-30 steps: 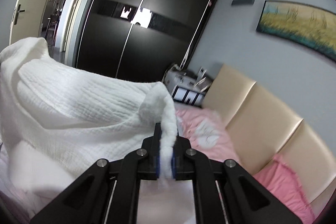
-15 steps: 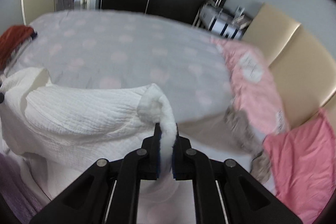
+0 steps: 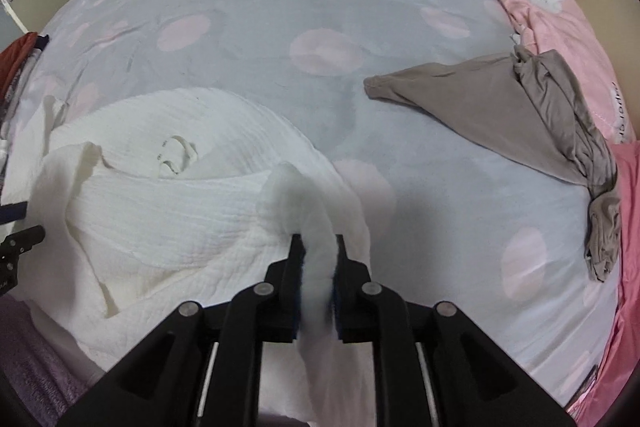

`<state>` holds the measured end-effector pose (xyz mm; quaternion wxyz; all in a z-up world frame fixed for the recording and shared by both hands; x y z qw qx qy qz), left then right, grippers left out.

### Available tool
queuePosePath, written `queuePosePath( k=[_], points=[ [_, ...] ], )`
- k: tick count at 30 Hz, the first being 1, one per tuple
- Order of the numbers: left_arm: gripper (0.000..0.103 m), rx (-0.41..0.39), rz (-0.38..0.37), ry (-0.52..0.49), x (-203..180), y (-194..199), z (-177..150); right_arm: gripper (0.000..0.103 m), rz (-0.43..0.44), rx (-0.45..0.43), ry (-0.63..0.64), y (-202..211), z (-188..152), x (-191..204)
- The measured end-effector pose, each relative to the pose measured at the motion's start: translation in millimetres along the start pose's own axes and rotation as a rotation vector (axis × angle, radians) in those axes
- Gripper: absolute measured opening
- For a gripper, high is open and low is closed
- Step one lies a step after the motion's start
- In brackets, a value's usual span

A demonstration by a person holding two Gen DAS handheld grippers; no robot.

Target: Fold clothes

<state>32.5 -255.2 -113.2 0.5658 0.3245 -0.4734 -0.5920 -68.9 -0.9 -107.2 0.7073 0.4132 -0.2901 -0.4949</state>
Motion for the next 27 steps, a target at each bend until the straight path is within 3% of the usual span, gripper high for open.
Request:
queuePosePath(
  k=[6, 8, 10, 14, 22, 24, 27],
  points=[
    [0.037, -0.104, 0.01, -0.104, 21.9, 47.8, 25.1, 0.023, 0.072, 0.008, 0.028, 29.9, 28.0, -21.3],
    [0.042, -0.113, 0.032, -0.133, 31.3, 50.0, 32.8, 0.026, 0.087, 0.035, 0.03, 37.0, 37.9, -30.7],
    [0.05, -0.094, 0.023, -0.143, 34.8, 38.7, 36.9, 0.027, 0.118, 0.094, 0.025, 35.7, 39.7, -35.4],
    [0.05, -0.066, 0.01, -0.19, 31.0, 8.3, 35.0, 0.033, 0.16, 0.203, 0.054, 23.5, 27.6, -34.3],
    [0.05, 0.008, 0.01, -0.258, 16.5, -58.0, 21.2, 0.041, 0.134, 0.29, 0.077, -8.2, 6.3, -24.5],
    [0.05, 0.002, 0.006, -0.269, 15.9, -61.7, 18.8, 0.041, 0.095, 0.299, 0.084, -17.5, 4.4, -25.6],
    [0.05, -0.015, -0.043, -0.248, 23.9, -53.1, 18.4, 0.041, 0.122, 0.324, 0.025, -23.3, 3.1, -37.8]
  ],
)
Point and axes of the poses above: each gripper's, at about its wrist camera, not at the fingertips, and y roughly against the way its jaws point, x to its left, z to its top, the point moved 1 cm from there along -y, roughly the way its jaws point, and after that the axes turned 13 degrees about -x, right-handed, at the moved point
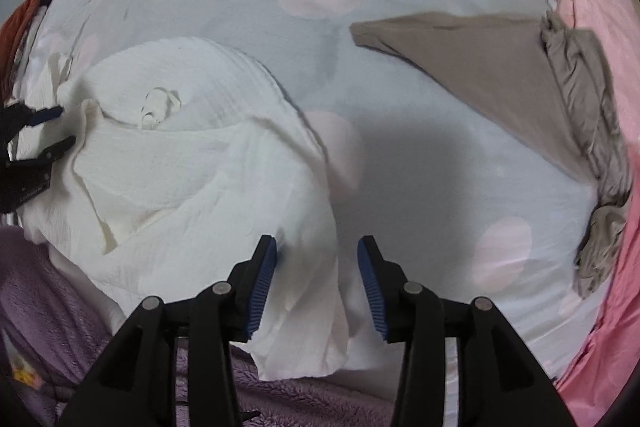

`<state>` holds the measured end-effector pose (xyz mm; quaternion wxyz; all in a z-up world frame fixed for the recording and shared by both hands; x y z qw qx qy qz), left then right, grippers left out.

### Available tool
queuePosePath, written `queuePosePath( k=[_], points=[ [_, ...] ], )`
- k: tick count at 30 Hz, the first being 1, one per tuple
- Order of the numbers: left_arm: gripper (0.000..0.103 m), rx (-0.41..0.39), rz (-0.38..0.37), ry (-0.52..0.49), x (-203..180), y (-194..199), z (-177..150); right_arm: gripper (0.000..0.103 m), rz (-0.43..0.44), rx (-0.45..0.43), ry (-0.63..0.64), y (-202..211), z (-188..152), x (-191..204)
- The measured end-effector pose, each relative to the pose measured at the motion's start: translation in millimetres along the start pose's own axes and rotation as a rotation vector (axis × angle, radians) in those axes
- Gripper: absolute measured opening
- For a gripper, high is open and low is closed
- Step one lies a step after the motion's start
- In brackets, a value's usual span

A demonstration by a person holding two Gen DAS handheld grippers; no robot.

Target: Fold clothes

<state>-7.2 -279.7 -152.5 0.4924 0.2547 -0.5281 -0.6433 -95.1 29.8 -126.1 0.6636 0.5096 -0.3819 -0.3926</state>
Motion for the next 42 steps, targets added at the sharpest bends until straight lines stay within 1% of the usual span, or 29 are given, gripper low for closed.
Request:
queuePosePath(
  k=[3, 6, 8, 11, 15, 16, 17, 18, 20, 23, 26, 30, 32, 33, 36, 37, 38, 39, 40, 41, 42],
  points=[
    [0.05, -0.031, -0.071, 0.054, 14.2, 17.7, -3.1, 0.041, 0.057, 0.009, -0.039, 5.4, -3.9, -11.2],
    [0.05, -0.051, -0.127, 0.102, 28.6, 30.8, -8.0, 0.041, 0.06, 0.0, -0.035, 15.1, -8.9, -17.8],
    [0.05, -0.042, -0.165, 0.133, 33.9, 30.9, -12.0, 0.041, 0.073, 0.002, -0.045, 16.2, -11.7, -22.2],
    [0.05, -0.009, -0.193, 0.156, 31.9, 19.0, -16.7, 0.041, 0.095, 0.018, -0.063, 8.6, -14.6, -25.2],
    [0.05, 0.003, -0.178, 0.154, 19.3, 4.3, -15.9, 0.04, 0.092, 0.049, -0.083, -13.3, -17.2, -26.0],
    [0.05, 0.001, -0.17, 0.148, 15.3, 2.9, -15.3, 0.037, 0.093, 0.057, -0.089, -17.3, -18.4, -26.2],
    [0.05, -0.004, -0.163, 0.143, 12.8, 3.8, -15.0, 0.031, 0.095, 0.064, -0.095, -21.4, -19.5, -26.5],
    [0.047, -0.01, -0.157, 0.137, 10.3, 4.7, -14.8, 0.028, 0.096, 0.07, -0.1, -24.8, -20.7, -26.8],
    [0.036, -0.021, -0.172, 0.136, 6.3, 12.2, -15.5, 0.026, 0.099, 0.069, -0.105, -23.4, -22.8, -27.8],
    [0.036, -0.029, -0.217, 0.146, 3.4, 25.8, -18.8, 0.025, 0.104, 0.059, -0.109, -17.1, -25.1, -29.9],
    [0.037, -0.028, -0.197, 0.154, 6.1, 33.5, -21.2, 0.025, 0.112, 0.049, -0.121, -10.3, -25.6, -33.7],
    [0.039, -0.016, -0.177, 0.229, 23.4, 38.4, -25.2, 0.025, 0.131, 0.047, -0.147, -2.5, -26.5, -38.8],
    [0.04, 0.006, -0.191, 0.271, 30.6, 37.3, -29.7, 0.025, 0.152, 0.048, -0.163, 0.4, -27.2, -40.7],
    [0.04, 0.021, -0.209, 0.286, 31.3, 35.7, -31.6, 0.025, 0.162, 0.048, -0.171, 1.9, -27.5, -41.7],
    [0.039, 0.031, -0.236, 0.301, 25.0, 34.9, -32.4, 0.025, 0.186, 0.052, -0.195, 0.5, -27.9, -43.1],
    [0.038, 0.031, -0.237, 0.301, 21.4, 35.0, -31.5, 0.025, 0.19, 0.051, -0.202, -0.1, -27.9, -43.4],
    [0.031, 0.042, -0.218, 0.295, 17.6, 35.3, -31.6, 0.02, 0.187, 0.047, -0.209, 0.4, -27.8, -43.8],
    [0.022, 0.053, -0.198, 0.289, 13.7, 35.5, -31.7, 0.014, 0.183, 0.042, -0.214, 1.6, -27.5, -44.1],
    [0.018, 0.065, -0.179, 0.283, 9.8, 35.8, -31.7, 0.008, 0.173, 0.031, -0.215, 4.9, -26.9, -44.4],
    [0.014, 0.048, -0.143, 0.264, 6.3, 43.0, -30.0, 0.006, 0.155, 0.011, -0.211, 11.2, -25.9, -44.6],
    [0.012, 0.034, -0.125, 0.261, 5.1, 49.5, -28.1, 0.005, 0.124, -0.02, -0.2, 21.5, -24.2, -44.2]
  ],
)
Point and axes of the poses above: each gripper's, at about its wrist camera, not at the fingertips, and y roughly against the way its jaws point, x to its left, z to its top, the point moved 1 cm from there along -y, roughly the way its jaws point, and after that the axes turned 13 degrees about -x, right-handed, at the moved point
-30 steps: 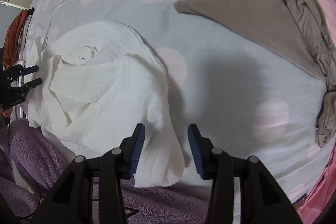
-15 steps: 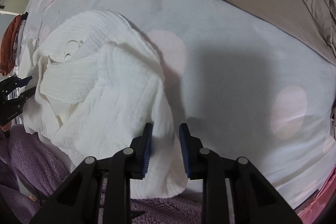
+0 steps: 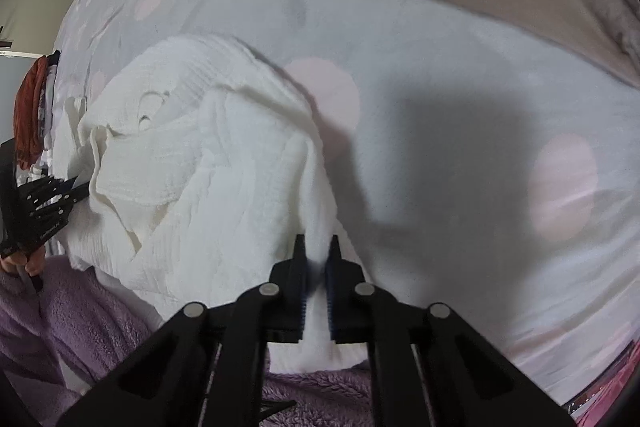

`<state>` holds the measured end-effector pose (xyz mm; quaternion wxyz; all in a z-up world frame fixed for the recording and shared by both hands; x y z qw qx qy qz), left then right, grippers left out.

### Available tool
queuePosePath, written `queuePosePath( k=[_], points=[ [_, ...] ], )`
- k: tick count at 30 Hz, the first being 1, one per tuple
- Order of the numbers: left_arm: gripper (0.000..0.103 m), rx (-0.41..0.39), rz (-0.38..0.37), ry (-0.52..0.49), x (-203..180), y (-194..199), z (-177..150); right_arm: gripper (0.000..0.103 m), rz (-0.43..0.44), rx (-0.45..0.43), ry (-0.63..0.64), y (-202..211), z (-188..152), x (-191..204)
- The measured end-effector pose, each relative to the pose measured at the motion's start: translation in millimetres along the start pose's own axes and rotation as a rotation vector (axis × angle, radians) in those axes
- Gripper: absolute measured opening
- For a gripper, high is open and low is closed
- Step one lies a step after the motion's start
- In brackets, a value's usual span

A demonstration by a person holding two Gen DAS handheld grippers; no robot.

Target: Fold clothes

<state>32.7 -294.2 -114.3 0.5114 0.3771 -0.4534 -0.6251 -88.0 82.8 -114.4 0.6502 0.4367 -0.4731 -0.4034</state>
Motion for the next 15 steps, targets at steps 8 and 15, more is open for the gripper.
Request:
queuePosePath(
  k=[8, 15],
  points=[
    [0.009, -0.239, 0.16, 0.085, 38.6, 115.4, 34.5, 0.003, -0.187, -0.311, 0.154, 116.8, 18.3, 43.4],
    [0.008, -0.571, 0.314, 0.191, 59.6, 254.9, 47.2, 0.002, -0.31, -0.67, 0.277, 233.3, 16.8, 135.3]
  ],
)
Point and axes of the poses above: each gripper's, at about its wrist camera, not at the fingertips, and y roughly against the way its jaws point, x to its left, z to its top, the point moved 1 cm from there along -y, roughly the way its jaws point, and after that the axes turned 13 degrees about -x, right-handed, at the moved point
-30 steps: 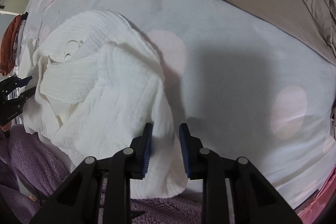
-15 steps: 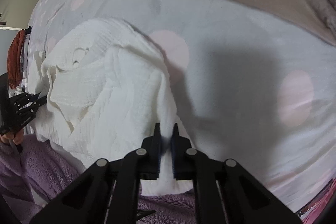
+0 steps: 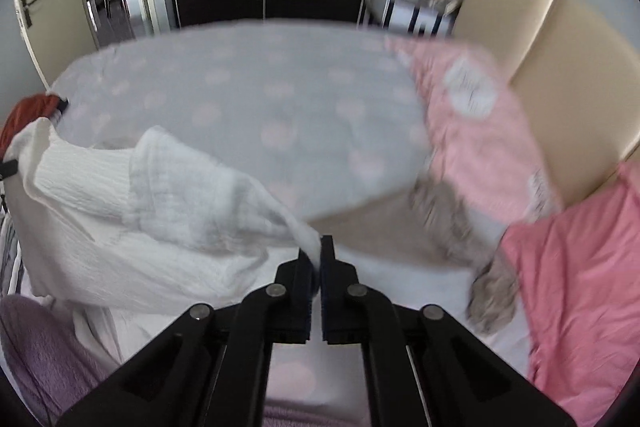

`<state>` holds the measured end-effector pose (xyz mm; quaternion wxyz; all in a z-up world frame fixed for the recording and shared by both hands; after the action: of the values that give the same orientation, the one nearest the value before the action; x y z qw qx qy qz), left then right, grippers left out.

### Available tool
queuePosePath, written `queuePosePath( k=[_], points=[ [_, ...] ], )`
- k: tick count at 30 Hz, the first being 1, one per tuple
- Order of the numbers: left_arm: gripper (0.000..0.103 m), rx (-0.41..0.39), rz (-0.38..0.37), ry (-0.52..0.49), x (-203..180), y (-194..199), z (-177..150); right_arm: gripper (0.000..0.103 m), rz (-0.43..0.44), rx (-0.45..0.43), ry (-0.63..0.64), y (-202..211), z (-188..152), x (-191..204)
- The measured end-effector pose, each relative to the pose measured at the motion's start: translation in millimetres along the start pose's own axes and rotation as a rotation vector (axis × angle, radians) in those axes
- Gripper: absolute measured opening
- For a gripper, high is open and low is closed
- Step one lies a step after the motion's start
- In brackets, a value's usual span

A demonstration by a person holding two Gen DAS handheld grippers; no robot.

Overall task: Fold clothes
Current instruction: 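Raise the white garment by its shoulders with both tools and shake it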

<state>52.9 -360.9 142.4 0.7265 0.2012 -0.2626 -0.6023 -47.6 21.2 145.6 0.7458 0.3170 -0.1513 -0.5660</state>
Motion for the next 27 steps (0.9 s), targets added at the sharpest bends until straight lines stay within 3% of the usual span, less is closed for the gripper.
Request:
queuePosePath(
  k=[4, 8, 14, 20, 27],
  points=[
    [0.008, -0.18, 0.075, 0.057, 27.6, 80.1, 36.2, 0.002, -0.061, -0.222, 0.039, 68.7, 64.7, 25.1],
    [0.008, -0.346, 0.125, 0.118, 52.3, 148.7, 66.6, 0.002, -0.109, -0.424, 0.053, 151.0, 107.6, 43.4],
    [0.008, -0.542, 0.155, 0.162, 65.3, 234.9, 64.8, 0.002, -0.163, -0.636, 0.029, 253.7, 136.0, 54.5],
    [0.008, -0.734, 0.16, 0.174, 64.1, 317.5, 56.5, 0.002, -0.19, -0.785, -0.023, 336.3, 136.5, 48.6],
    [0.008, -0.802, 0.115, 0.181, 62.9, 351.8, 45.4, 0.002, -0.203, -0.882, -0.055, 381.1, 103.0, 26.4]
  ],
)
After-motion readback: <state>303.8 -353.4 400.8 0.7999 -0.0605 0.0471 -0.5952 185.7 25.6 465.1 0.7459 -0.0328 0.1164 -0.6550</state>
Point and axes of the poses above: each gripper's, at about its wrist camera, not at the fingertips, and y roughly against the way its jaws point, x to its left, z to its top, the point moved 1 cm from there along -y, roughly the way its jaws point, and after that the axes turned 13 degrees about -x, right-handed, at the moved point
